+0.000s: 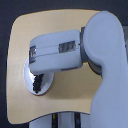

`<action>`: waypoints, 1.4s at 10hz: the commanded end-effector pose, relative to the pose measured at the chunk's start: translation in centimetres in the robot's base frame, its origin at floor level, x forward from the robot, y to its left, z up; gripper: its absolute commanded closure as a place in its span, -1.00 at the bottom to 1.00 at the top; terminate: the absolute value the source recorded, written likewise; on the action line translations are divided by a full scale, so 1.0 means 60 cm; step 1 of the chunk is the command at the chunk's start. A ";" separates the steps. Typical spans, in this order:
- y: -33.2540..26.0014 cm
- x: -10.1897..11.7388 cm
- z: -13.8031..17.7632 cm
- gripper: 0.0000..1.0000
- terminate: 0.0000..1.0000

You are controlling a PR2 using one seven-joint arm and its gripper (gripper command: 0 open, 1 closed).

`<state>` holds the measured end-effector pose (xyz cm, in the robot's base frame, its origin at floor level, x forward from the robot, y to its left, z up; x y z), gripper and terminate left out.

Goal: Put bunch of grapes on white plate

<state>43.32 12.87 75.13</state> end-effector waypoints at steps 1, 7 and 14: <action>0.004 0.000 -0.014 1.00 -1.00; -0.012 0.000 -0.019 1.00 -1.00; -0.004 0.014 -0.007 -1.00 -1.00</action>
<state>43.26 12.43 74.43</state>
